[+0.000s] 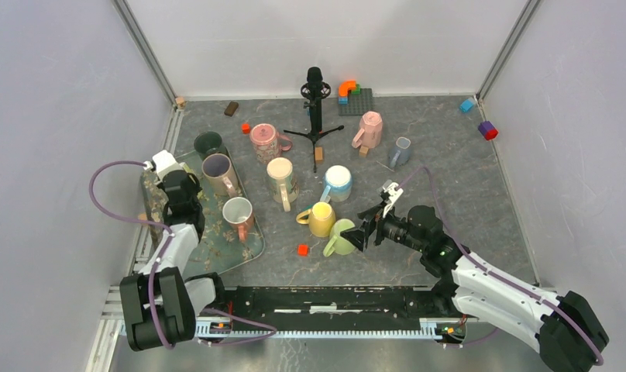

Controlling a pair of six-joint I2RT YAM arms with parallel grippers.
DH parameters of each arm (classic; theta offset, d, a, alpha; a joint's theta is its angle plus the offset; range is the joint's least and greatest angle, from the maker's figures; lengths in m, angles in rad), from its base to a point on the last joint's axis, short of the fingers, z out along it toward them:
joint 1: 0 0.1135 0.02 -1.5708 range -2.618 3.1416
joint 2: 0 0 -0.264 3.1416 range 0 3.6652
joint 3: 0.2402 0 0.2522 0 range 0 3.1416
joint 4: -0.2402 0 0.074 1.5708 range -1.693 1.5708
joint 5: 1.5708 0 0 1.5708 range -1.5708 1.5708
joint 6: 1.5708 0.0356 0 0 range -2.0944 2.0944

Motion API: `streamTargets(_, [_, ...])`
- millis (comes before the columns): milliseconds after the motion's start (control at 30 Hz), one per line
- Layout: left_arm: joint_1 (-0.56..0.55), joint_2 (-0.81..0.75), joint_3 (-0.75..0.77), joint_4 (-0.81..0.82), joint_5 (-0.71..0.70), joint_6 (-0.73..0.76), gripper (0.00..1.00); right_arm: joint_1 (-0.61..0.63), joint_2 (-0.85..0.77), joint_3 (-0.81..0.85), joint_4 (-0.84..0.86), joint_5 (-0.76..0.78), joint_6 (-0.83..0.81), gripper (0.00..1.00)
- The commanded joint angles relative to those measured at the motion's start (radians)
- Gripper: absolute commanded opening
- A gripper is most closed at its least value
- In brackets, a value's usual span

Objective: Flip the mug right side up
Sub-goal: Place the cup on the tray.

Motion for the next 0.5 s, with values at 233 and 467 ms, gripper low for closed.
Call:
streamTargets(233, [-0.004,0.012,-0.092,0.462,0.012,0.125,0.02,0.003,-0.043,-0.044,0.059,0.019,0.021,0.97])
streamTargets(467, [-0.005,0.078,-0.094,0.496,0.053,0.147,0.02,0.003,-0.071,-0.084,0.081,0.035,0.038,0.97])
